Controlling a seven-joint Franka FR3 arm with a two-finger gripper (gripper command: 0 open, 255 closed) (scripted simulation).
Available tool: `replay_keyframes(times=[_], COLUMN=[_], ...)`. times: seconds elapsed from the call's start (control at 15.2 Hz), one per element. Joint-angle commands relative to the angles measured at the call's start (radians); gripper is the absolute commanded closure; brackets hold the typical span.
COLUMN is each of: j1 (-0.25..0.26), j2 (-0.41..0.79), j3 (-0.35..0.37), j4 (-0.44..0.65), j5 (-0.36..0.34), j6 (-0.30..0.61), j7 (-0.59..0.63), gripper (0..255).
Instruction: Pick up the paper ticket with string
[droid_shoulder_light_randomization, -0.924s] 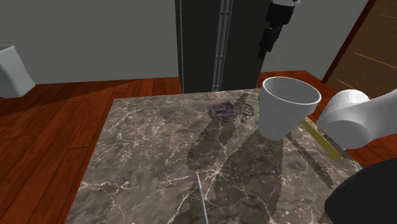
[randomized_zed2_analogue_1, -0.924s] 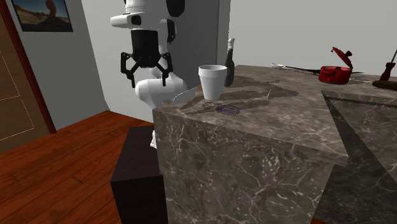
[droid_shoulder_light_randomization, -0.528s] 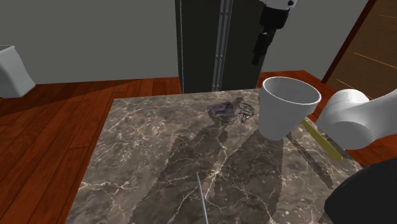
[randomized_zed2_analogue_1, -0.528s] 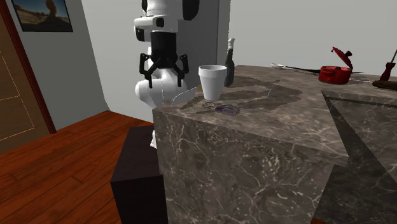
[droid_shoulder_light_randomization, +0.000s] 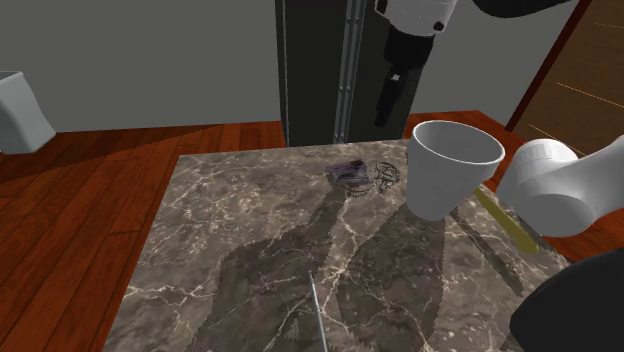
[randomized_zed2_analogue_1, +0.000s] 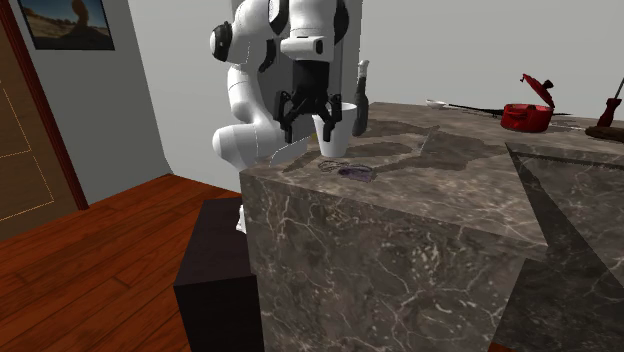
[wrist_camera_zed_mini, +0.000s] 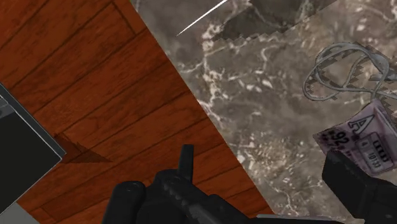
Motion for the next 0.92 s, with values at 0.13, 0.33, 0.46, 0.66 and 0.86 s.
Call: replay_keyframes(times=[0.13,0.33,0.46,0.66,0.86], j1=[0.043,0.069,0.083,0.097,0.1], j2=[0.04,0.076,0.104,0.142,0.142], j3=[0.101,0.174,0.224,0.287,0.295], j4=[0.019,0.035,0.049,0.071,0.031], j5=[0.032,0.047,0.054,0.058,0.063], j6=[0.033,0.061,0.08,0.103,0.142], j7=[0.059,0.101,0.13,0.166,0.171], gripper=[0,0,0,0,0])
